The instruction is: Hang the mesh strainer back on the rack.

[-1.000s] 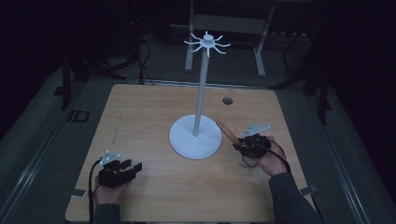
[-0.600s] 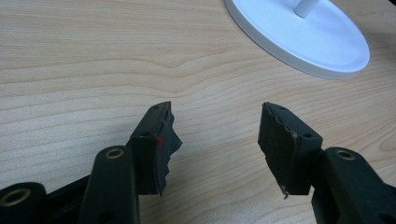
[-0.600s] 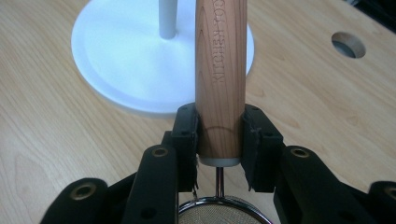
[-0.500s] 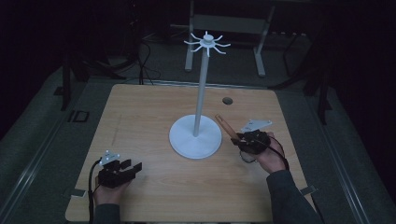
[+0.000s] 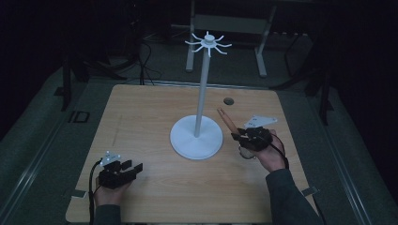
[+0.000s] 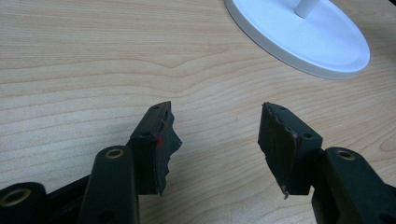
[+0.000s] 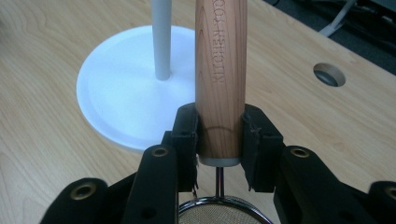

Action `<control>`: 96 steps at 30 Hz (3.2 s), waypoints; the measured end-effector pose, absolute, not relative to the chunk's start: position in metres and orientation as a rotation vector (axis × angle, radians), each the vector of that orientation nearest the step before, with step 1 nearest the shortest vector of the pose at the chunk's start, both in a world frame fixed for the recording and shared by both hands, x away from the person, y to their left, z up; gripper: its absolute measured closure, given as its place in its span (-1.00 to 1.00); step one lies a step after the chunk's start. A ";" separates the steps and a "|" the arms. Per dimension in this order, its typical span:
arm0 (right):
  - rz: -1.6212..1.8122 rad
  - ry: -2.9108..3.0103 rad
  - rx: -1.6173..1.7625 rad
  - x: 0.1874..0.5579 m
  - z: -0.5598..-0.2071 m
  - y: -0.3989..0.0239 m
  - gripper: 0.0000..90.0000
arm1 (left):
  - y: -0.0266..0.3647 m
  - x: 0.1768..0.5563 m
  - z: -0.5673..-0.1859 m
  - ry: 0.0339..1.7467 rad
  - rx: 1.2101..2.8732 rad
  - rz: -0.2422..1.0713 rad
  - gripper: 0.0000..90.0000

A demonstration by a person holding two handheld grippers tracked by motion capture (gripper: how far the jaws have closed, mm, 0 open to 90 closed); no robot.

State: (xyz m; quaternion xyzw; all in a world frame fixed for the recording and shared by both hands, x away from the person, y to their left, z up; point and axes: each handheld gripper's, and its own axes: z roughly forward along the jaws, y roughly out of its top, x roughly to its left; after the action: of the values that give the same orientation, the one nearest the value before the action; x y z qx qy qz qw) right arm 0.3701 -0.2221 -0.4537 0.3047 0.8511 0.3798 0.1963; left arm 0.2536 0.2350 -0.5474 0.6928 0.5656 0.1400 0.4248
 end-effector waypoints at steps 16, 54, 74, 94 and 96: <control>1.189 2.284 0.902 0.371 -0.439 -0.224 0.54 | 0.235 0.254 -0.548 1.414 1.737 0.349 0.01; 1.431 2.075 0.884 0.366 -0.404 -0.222 0.54 | 0.235 0.254 -0.547 1.413 1.735 0.351 0.01; 1.535 2.021 0.887 0.362 -0.393 -0.222 0.54 | 0.235 0.254 -0.547 1.414 1.734 0.351 0.01; 1.624 1.996 0.848 0.359 -0.376 -0.218 0.54 | 0.235 0.254 -0.548 1.413 1.734 0.350 0.01; 1.639 1.999 0.851 0.359 -0.375 -0.219 0.54 | 0.235 0.254 -0.548 1.412 1.736 0.349 0.01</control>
State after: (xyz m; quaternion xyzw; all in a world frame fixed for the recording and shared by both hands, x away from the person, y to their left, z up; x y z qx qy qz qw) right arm 0.3588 -0.2188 -0.3752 0.3057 0.7184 0.5889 0.2088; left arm 0.2541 0.2349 -0.5477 0.6939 0.5647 0.1397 0.4245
